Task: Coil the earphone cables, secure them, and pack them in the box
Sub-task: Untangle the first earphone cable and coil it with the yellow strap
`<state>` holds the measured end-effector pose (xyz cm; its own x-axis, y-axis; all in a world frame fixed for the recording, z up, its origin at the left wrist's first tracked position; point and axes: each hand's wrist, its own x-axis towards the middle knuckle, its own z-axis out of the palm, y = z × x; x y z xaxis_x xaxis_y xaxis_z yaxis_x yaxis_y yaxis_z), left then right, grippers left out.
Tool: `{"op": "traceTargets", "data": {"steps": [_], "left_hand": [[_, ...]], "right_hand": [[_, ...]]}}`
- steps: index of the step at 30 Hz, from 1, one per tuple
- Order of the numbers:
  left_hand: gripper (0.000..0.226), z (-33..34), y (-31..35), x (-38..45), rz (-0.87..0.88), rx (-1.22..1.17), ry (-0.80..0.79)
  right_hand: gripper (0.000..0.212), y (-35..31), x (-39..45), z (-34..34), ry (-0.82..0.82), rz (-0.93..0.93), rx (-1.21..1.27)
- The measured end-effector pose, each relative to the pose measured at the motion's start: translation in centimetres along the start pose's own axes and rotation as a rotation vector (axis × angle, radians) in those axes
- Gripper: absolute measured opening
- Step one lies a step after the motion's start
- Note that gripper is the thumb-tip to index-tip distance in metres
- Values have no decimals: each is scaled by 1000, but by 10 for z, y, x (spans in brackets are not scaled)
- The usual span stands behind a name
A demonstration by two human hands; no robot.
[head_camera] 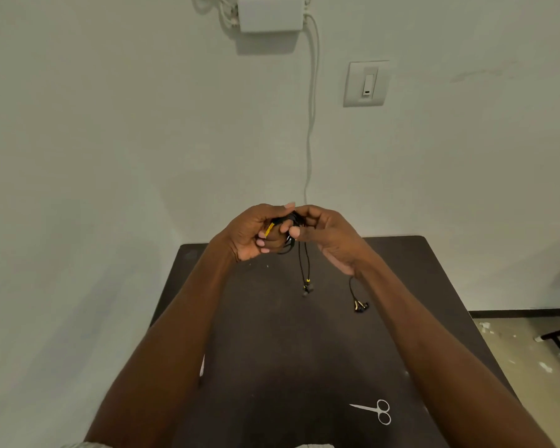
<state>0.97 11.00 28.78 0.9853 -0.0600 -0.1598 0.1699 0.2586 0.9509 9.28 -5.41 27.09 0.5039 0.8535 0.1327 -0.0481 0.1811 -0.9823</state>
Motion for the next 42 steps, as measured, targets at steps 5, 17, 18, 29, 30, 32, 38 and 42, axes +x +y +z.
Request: {"op": "traceTargets", "data": {"steps": [5,17,18,29,30,32,38,42], "left_hand": [[45,1,-6,-5,91,-48,-9],[40,14,-2,-8,187,9,352],[40,16,-3,-7,192,-5,400],[18,1,0,-18,220,410,434],[17,-2,2,-20,189,436,408],[22,-7,6,-21,97,499,352],[41,-11,17,-18,-82,649,248],[39,-14,18,-10,-48,755,278]], "right_hand": [[25,4,1,7,11,-6,-11],[16,7,8,21,129,-21,-199],[16,6,10,20,135,-17,-251],[20,-7,18,4,59,-45,-702],[19,-7,17,4,56,-38,-717],[18,-5,18,2,46,-18,-748],[18,-3,23,1,11,-10,-870],[20,-5,26,-2,-44,-9,-895]]}}
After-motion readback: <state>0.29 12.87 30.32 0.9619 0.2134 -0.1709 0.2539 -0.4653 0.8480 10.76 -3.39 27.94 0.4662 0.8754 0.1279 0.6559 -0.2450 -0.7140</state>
